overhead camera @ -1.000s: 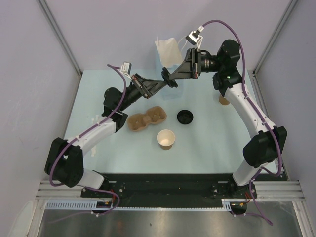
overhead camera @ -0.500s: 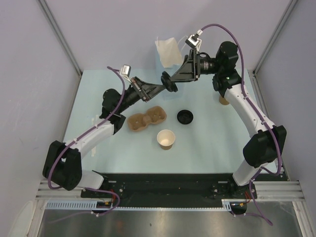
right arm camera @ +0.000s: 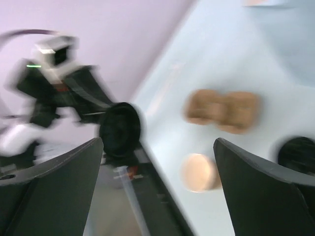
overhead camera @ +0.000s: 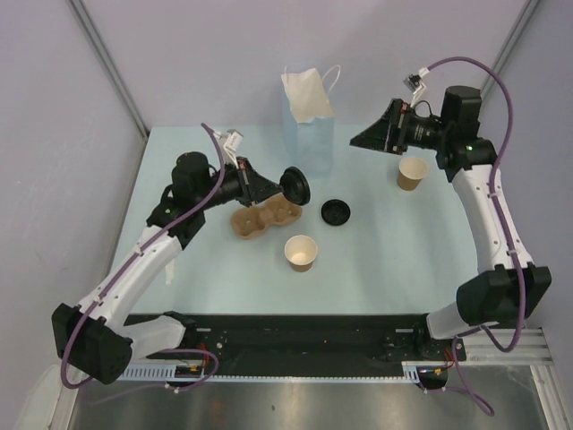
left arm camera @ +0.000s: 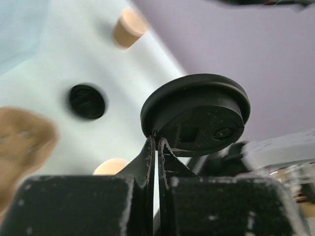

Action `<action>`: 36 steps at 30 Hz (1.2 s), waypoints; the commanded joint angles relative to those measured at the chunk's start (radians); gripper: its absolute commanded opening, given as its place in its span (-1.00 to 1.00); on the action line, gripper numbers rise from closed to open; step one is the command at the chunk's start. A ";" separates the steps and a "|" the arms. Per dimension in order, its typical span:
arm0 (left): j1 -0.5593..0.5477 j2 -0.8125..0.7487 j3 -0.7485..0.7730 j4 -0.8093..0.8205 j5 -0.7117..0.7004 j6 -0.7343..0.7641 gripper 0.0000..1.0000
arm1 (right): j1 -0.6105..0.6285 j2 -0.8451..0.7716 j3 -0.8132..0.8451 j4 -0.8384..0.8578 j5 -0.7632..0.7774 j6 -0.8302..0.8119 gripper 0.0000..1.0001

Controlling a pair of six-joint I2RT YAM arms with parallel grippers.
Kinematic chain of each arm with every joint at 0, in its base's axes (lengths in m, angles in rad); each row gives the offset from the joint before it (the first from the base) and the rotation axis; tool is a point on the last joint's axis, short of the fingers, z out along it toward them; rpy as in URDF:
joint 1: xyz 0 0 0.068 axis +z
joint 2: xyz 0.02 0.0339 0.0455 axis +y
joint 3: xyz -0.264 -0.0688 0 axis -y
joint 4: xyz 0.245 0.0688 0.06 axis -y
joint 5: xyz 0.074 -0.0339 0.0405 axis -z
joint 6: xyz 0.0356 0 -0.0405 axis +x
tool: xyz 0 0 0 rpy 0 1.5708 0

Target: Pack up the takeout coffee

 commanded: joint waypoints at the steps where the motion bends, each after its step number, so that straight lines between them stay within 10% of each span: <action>1: -0.039 0.001 0.149 -0.484 -0.110 0.440 -1.00 | 0.016 -0.138 0.031 -0.380 0.374 -0.501 0.99; 6: -0.140 0.099 0.273 -0.722 -0.291 0.584 -1.00 | 0.052 -0.246 -0.099 -0.345 0.513 -0.750 0.99; 36: -0.367 0.725 0.818 -1.250 -0.520 0.749 -1.00 | 0.016 -0.201 -0.492 -0.270 0.326 -0.425 0.99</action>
